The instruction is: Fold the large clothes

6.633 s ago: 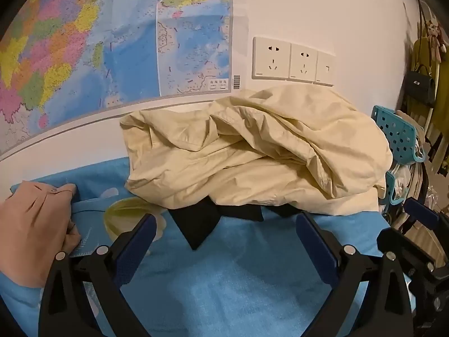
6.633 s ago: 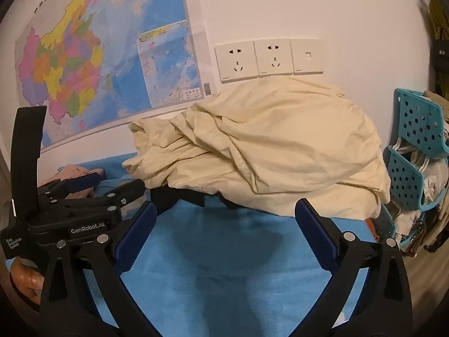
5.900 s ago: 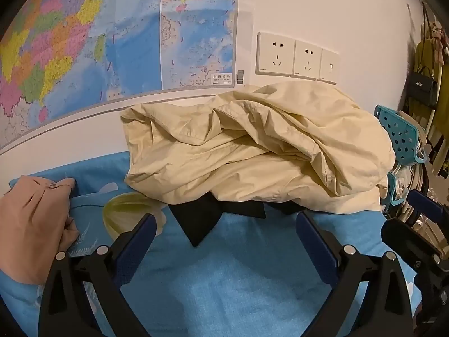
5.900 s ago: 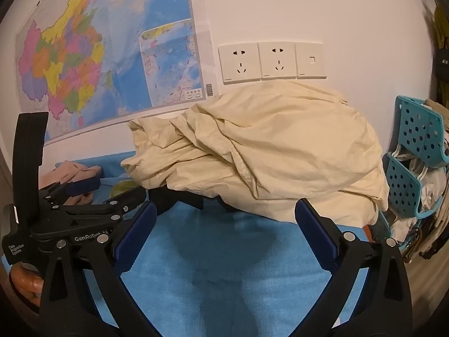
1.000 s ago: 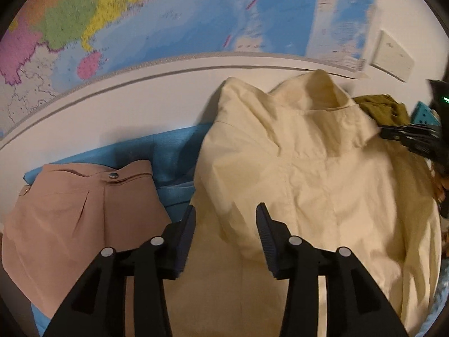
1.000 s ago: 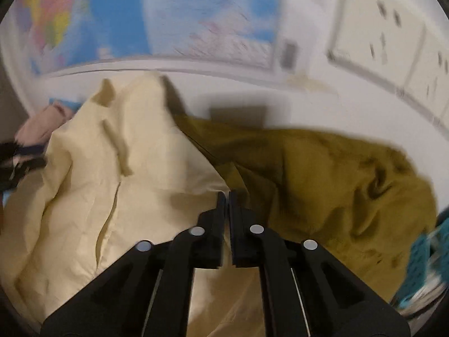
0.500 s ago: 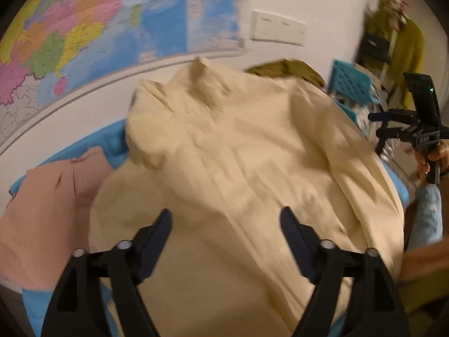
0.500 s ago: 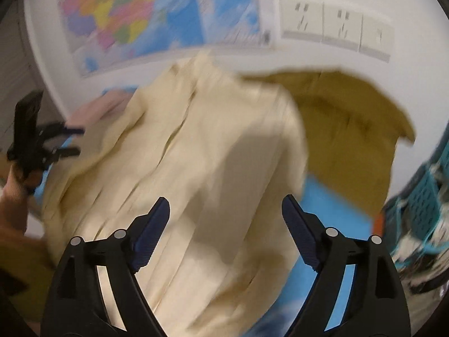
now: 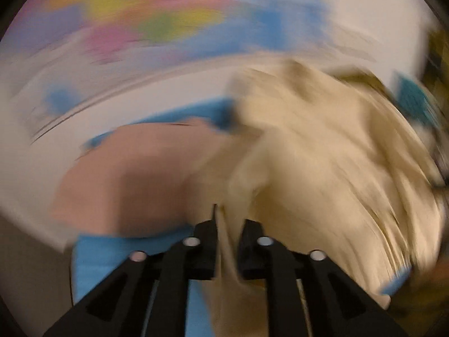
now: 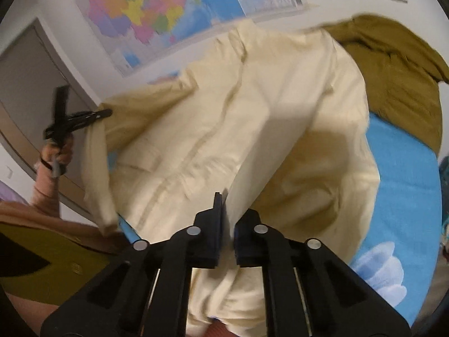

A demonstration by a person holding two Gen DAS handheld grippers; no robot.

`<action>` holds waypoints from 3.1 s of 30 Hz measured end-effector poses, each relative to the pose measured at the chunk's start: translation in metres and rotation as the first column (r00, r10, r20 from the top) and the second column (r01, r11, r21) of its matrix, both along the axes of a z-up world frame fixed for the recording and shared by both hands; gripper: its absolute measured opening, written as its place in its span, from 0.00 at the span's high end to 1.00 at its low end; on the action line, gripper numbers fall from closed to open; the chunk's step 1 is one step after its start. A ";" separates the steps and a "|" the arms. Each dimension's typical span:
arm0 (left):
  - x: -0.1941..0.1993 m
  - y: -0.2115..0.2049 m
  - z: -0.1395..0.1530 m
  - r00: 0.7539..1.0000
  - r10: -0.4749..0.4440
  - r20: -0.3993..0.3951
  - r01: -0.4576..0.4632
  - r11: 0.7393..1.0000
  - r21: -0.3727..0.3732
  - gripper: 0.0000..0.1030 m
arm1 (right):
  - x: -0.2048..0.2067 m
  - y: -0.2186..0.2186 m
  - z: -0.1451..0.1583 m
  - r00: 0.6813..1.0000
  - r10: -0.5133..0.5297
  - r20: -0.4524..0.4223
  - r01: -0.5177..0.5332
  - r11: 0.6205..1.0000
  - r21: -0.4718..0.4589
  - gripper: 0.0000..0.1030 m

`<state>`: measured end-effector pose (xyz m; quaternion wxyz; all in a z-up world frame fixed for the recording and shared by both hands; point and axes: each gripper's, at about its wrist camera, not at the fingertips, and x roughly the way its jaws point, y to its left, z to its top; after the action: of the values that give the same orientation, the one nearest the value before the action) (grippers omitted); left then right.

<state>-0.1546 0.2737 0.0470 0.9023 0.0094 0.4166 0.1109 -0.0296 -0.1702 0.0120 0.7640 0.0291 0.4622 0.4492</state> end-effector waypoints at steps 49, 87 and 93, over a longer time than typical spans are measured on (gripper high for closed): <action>0.066 -0.195 -0.059 0.775 -0.632 0.023 0.623 0.757 -0.198 0.09 | 0.130 0.156 -0.006 0.990 0.032 -0.139 -0.044 0.995 -0.088 0.25; 0.049 0.014 -0.031 0.996 -0.026 0.086 0.050 0.956 -0.290 0.38 | 0.073 0.123 0.020 0.971 -0.036 0.236 0.066 0.991 -0.121 0.41; -0.002 0.046 -0.022 0.992 0.068 0.110 -0.039 0.969 -0.245 0.33 | 0.050 0.258 -0.021 0.949 0.280 0.148 -0.257 0.953 -0.158 0.48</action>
<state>-0.1565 0.3196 0.0248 0.9163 -0.1184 0.3733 0.0838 0.0207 0.0882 -0.0086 0.7323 -0.1249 0.4250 0.5171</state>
